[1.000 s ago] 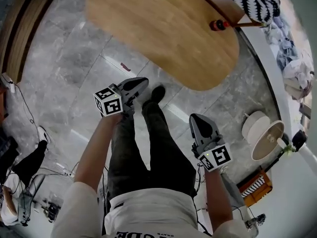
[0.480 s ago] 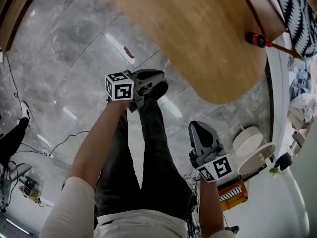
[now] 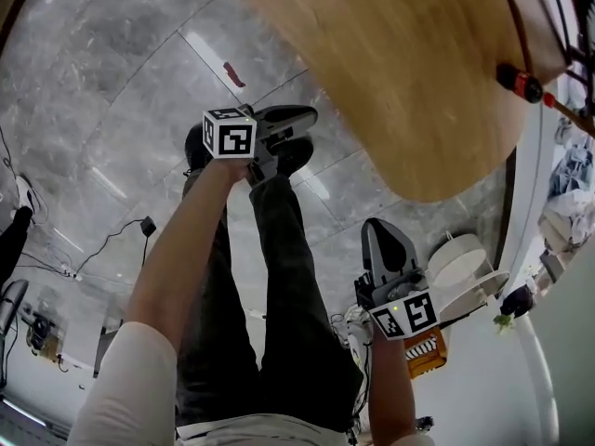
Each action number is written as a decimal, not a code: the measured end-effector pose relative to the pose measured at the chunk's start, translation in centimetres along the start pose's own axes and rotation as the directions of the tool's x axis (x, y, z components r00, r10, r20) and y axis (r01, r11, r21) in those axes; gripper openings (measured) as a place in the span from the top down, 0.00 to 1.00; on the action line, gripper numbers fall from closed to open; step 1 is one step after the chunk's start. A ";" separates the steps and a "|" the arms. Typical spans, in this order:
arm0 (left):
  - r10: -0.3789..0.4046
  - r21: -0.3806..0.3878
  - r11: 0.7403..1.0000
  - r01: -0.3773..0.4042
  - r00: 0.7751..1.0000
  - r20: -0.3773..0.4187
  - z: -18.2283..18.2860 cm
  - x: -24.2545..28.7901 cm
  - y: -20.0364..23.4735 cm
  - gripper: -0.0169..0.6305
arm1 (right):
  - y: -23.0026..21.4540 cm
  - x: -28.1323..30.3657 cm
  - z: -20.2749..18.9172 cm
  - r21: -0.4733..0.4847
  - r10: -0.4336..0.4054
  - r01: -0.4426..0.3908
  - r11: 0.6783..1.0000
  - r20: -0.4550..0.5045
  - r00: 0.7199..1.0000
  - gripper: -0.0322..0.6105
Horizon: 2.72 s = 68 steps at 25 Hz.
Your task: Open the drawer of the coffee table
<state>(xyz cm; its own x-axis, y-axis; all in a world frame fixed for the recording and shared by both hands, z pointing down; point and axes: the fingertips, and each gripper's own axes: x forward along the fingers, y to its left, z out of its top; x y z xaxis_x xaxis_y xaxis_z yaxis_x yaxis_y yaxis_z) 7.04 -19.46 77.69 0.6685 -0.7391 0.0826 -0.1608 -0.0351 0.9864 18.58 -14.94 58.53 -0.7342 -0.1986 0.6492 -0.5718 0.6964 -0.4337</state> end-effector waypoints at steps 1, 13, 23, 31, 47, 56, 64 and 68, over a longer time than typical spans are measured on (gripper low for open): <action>-0.021 -0.009 1.000 0.021 1.000 0.003 0.0 0.3 0.4 0.94 | -0.3 0.6 -0.5 0.002 -0.006 0.006 1.000 -0.002 1.000 0.92; -0.176 -0.012 0.984 0.176 0.984 0.005 -0.7 4.0 5.9 0.82 | -1.7 8.3 -7.3 0.033 0.011 -0.010 0.999 -0.035 0.999 0.92; -0.333 -0.007 0.943 0.333 0.941 -0.061 -2.2 7.9 7.8 0.47 | -1.3 10.8 -9.6 0.010 0.060 -0.059 0.998 -0.071 0.996 0.92; -0.528 0.004 0.849 0.529 0.848 -0.040 -1.4 9.5 6.3 0.33 | -2.3 11.9 -10.8 0.002 0.066 -0.067 0.998 -0.095 0.993 0.92; -0.556 0.059 0.830 0.555 0.831 0.005 0.5 10.2 5.7 0.30 | -2.4 12.4 -10.9 0.031 0.065 -0.062 0.998 -0.074 0.995 0.92; -0.575 0.032 0.818 0.574 0.817 0.046 0.6 9.9 6.0 0.30 | -2.1 12.4 -10.9 0.037 0.059 -0.057 0.998 -0.060 0.996 0.92; -0.559 -0.021 0.822 0.570 0.812 0.167 0.8 9.5 7.0 0.38 | -2.4 13.1 -11.0 0.049 0.048 -0.046 0.998 -0.053 0.997 0.92; -0.555 -0.027 0.821 0.570 0.809 0.194 0.8 9.3 7.2 0.41 | -2.3 13.4 -11.3 0.052 0.049 -0.046 0.998 -0.057 0.997 0.92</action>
<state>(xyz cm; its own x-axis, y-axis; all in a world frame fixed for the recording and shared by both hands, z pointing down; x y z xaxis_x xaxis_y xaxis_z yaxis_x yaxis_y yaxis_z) 11.47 -27.12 85.40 0.4892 -0.7088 -0.5083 0.2686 -0.4320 0.8609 14.23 -11.42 75.28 -0.7391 -0.1247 0.6619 -0.5559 0.6679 -0.4948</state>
